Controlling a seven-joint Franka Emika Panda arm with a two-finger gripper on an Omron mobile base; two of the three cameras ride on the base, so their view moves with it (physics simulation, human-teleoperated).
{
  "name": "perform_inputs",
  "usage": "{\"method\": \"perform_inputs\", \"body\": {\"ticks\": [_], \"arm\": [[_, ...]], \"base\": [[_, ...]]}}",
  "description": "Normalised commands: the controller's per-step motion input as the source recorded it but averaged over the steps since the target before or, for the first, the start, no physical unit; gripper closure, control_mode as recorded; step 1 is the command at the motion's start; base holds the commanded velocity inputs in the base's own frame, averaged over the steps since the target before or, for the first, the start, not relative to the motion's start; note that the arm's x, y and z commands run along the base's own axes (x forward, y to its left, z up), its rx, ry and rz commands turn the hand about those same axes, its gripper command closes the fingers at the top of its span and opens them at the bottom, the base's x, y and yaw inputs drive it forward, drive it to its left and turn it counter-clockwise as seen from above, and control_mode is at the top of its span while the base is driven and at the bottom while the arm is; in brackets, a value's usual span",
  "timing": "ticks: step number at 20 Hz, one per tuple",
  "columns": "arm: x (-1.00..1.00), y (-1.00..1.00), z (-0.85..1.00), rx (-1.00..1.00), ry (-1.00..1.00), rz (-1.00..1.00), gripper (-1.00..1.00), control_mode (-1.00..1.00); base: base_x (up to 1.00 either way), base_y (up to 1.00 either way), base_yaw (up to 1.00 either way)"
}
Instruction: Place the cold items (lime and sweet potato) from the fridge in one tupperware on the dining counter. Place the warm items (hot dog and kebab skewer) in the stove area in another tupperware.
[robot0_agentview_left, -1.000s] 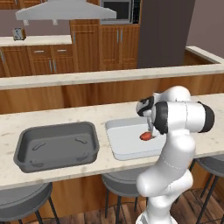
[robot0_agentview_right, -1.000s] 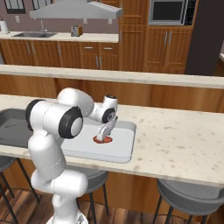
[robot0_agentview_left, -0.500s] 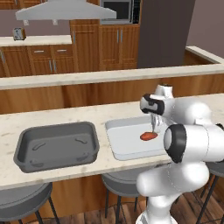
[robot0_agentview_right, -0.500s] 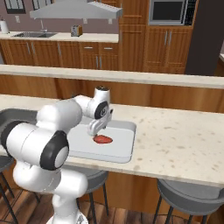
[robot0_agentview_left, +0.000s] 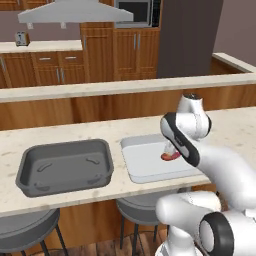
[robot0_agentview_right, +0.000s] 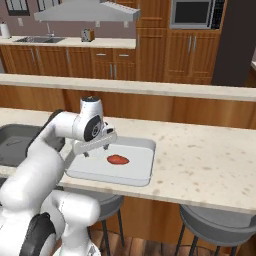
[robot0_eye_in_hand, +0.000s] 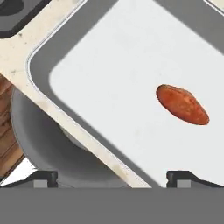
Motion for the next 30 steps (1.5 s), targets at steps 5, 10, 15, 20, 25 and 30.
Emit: {"method": "perform_inputs", "body": {"ticks": [5, 10, 15, 20, 25, 30], "arm": [[-1.00, 0.34, 0.40, 0.05, -0.01, -0.60, -1.00, -1.00], [-0.93, 0.18, 0.47, 0.04, -0.01, -0.51, -1.00, -1.00], [-0.57, 0.00, 0.58, 0.01, 0.00, -0.26, -1.00, -1.00], [-0.41, 0.00, 0.58, 0.00, -0.10, -0.22, -1.00, -1.00], [-0.34, 0.11, 0.22, 0.00, -0.14, -0.06, -1.00, -1.00], [-0.16, 0.18, -0.03, -0.05, -0.04, 0.02, -1.00, 1.00]], "base": [[0.00, 0.00, 0.00], [0.00, 0.00, 0.00], [0.00, 0.00, 0.00], [0.00, 0.00, 0.00], [0.00, 0.00, 0.00], [-0.29, 0.49, 0.13]]}}
